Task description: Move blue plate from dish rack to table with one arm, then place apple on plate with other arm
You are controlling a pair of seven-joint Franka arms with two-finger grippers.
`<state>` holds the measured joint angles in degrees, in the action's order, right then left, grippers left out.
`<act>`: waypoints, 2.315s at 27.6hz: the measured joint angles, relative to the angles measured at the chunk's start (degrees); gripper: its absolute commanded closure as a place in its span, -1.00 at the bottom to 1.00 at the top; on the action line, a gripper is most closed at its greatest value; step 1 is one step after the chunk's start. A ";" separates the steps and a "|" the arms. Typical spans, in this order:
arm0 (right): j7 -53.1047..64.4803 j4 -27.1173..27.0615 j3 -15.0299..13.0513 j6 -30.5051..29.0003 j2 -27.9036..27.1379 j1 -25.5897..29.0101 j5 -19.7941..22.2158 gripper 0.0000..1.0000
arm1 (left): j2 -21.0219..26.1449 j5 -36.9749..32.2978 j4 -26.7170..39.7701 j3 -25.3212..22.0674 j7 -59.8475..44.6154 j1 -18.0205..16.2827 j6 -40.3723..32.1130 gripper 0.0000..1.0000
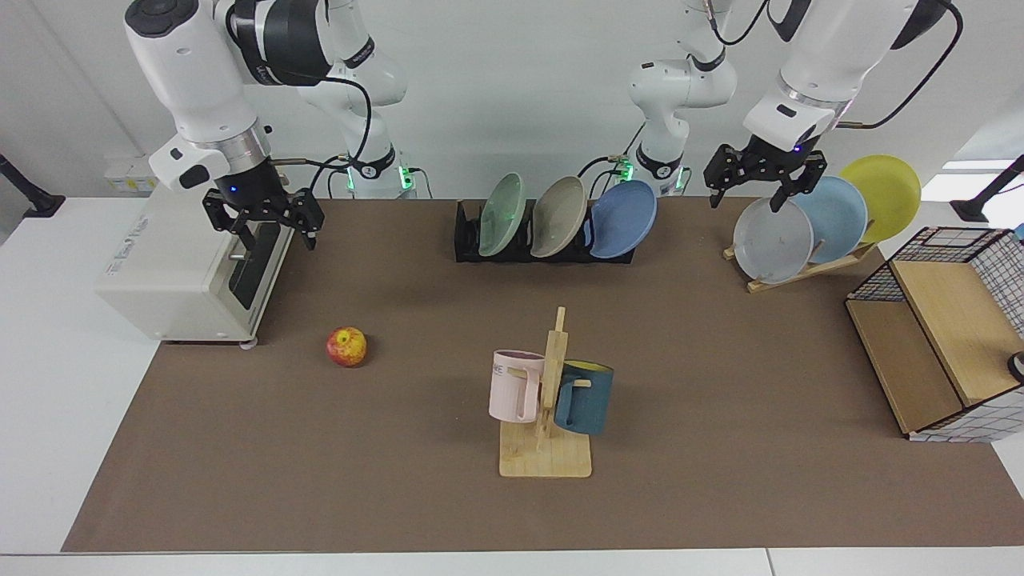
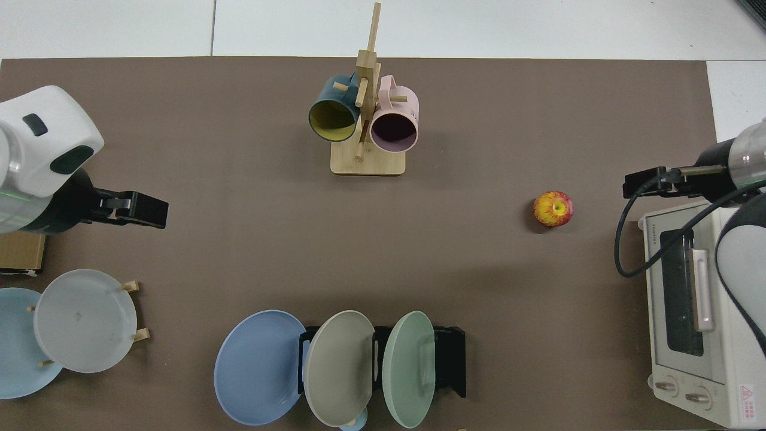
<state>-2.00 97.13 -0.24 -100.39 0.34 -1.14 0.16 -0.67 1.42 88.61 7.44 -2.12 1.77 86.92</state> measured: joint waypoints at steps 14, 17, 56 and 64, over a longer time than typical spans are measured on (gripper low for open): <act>0.04 0.08 0.00 0.08 0.06 0.00 0.00 -1.00 | -0.04 -0.01 0.19 -0.06 0.00 0.00 -0.02 -1.00; 0.04 0.14 0.00 0.09 0.06 0.00 0.00 -1.00 | -0.12 -0.01 0.19 -0.08 0.00 -0.01 -0.02 -1.00; 0.04 5.94 -0.02 -3.84 -0.10 0.00 -0.07 -1.00 | -3.60 0.05 6.21 -0.37 0.03 -0.04 -0.04 -1.00; 0.04 6.86 0.22 -5.71 -1.36 -0.39 -0.10 -1.00 | -10.51 1.92 21.55 0.64 0.09 0.16 5.16 -1.00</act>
<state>-1.96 103.99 -0.02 -106.10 -1.01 -1.53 0.05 -11.17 3.34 110.16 8.08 -2.02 1.92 92.08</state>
